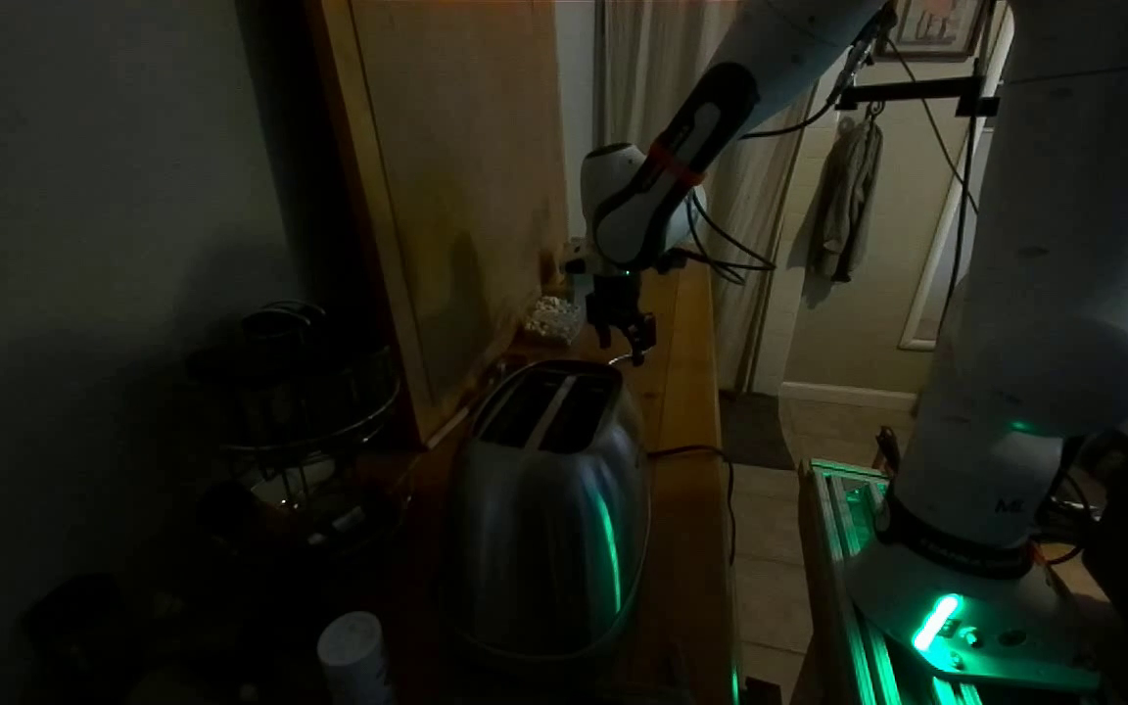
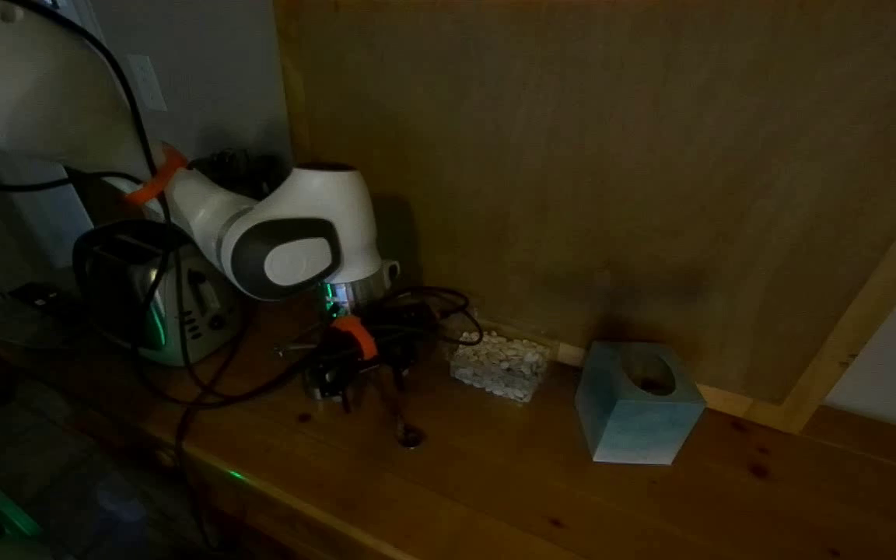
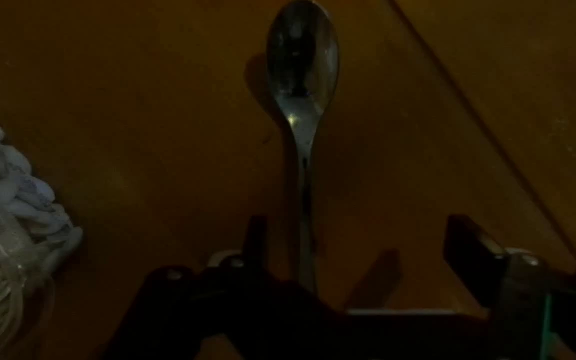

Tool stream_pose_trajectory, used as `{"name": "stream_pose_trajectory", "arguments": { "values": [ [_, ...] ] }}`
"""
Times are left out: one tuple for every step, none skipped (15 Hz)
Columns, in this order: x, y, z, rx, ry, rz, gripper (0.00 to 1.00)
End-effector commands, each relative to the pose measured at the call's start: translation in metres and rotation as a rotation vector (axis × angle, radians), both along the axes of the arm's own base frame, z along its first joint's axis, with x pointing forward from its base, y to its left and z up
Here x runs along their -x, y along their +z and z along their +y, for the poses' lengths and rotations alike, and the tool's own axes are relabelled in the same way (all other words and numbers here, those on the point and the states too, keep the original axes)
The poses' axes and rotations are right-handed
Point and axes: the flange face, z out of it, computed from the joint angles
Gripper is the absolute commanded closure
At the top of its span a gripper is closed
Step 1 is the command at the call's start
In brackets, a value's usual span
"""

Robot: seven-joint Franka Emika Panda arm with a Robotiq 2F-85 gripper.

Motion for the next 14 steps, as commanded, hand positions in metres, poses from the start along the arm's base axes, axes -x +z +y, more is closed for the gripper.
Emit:
{"name": "stream_pose_trajectory", "arguments": {
  "values": [
    [-0.009,-0.007,-0.013,-0.022,0.002,-0.019,0.41],
    [-0.01,-0.008,-0.015,-0.026,0.003,-0.019,0.48],
    [-0.012,-0.008,-0.017,-0.026,0.002,-0.018,0.56],
    [-0.012,-0.009,-0.019,-0.027,0.002,-0.016,0.62],
    [-0.013,-0.011,-0.022,-0.024,0.003,-0.011,0.68],
    [-0.014,-0.011,-0.024,-0.021,0.002,-0.008,0.76],
    [-0.015,-0.013,-0.026,-0.022,0.003,-0.003,0.84],
    [-0.015,-0.015,-0.028,-0.022,0.001,0.003,0.91],
    [-0.016,-0.016,-0.03,-0.022,-0.002,0.005,0.97],
    [-0.017,-0.019,-0.032,-0.022,-0.006,0.012,1.0],
    [-0.017,-0.019,-0.033,-0.022,-0.008,0.014,1.0],
    [-0.019,-0.018,-0.035,-0.02,-0.009,0.014,1.0],
    [-0.019,-0.017,-0.035,-0.017,-0.005,0.011,0.98],
    [-0.02,-0.014,-0.037,-0.013,-0.004,0.007,0.98]
  ]
}}
